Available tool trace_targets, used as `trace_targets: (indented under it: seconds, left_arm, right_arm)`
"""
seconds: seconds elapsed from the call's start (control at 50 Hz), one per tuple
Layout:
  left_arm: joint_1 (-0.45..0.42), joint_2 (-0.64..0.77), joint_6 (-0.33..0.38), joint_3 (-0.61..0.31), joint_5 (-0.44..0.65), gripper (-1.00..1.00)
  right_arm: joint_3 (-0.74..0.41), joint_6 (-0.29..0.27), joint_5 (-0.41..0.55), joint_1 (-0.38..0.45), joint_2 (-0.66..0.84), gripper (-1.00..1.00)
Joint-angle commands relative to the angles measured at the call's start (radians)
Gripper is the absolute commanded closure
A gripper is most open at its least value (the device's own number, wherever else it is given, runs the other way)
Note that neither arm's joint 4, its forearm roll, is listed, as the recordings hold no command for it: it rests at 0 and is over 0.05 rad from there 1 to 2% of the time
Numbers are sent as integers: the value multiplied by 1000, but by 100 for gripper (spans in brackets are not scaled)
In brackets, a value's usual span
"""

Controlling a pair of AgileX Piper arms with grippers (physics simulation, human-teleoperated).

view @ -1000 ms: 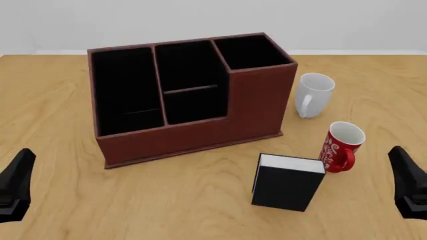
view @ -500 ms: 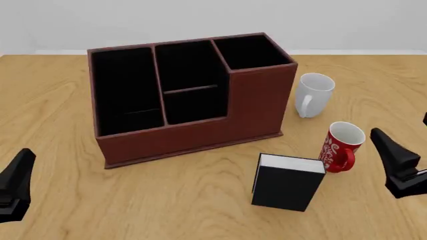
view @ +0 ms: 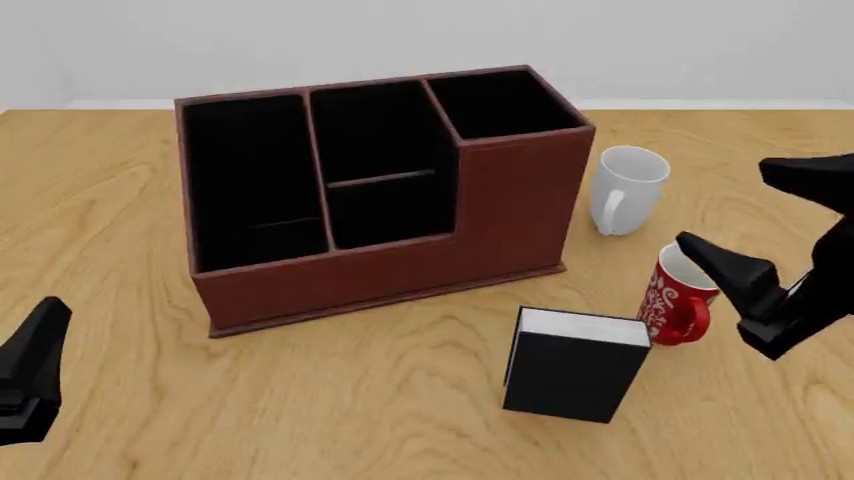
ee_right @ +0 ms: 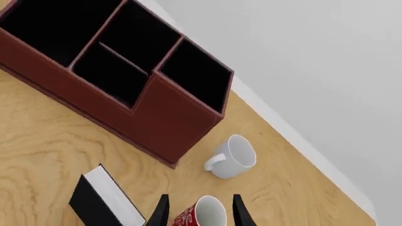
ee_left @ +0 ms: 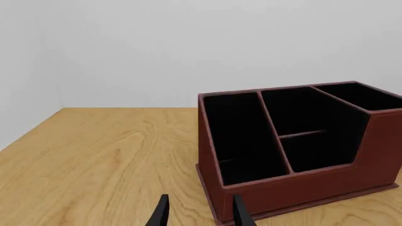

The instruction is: Pick up the book and place it in the right compartment of the caddy.

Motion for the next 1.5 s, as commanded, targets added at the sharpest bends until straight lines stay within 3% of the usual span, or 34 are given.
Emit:
trace_targets:
  seconds: [0.02, 0.16, 0.28, 0.32, 0.36, 0.4, 0.46, 0.8, 1.5]
  left_arm:
    - [0, 0, 0, 0, 0, -100]
    - [0, 0, 0, 0, 0, -100]
    - [0, 0, 0, 0, 0, -100]
    - [0, 0, 0, 0, 0, -100]
    - [0, 0, 0, 0, 0, -100]
    - [0, 0, 0, 0, 0, -100]
    - [0, 0, 0, 0, 0, -100]
    - [0, 0, 0, 0, 0, -100]
    - [0, 0, 0, 0, 0, -100]
  right_arm:
    - [-160, -95, 145, 132, 134, -100]
    - [-256, -126, 251, 218, 228, -100]
    - [-331, -107, 328, 261, 292, -100]
    - [-313, -157, 337, 258, 303, -100]
    - [-348, -124, 368, 270, 328, -100]
    - [-349, -145, 380, 269, 344, -100]
    - [-369, -129, 398, 277, 371, -100]
    - [-319, -78, 417, 304, 446, -100]
    - [-311, -71, 406, 288, 586, -100]
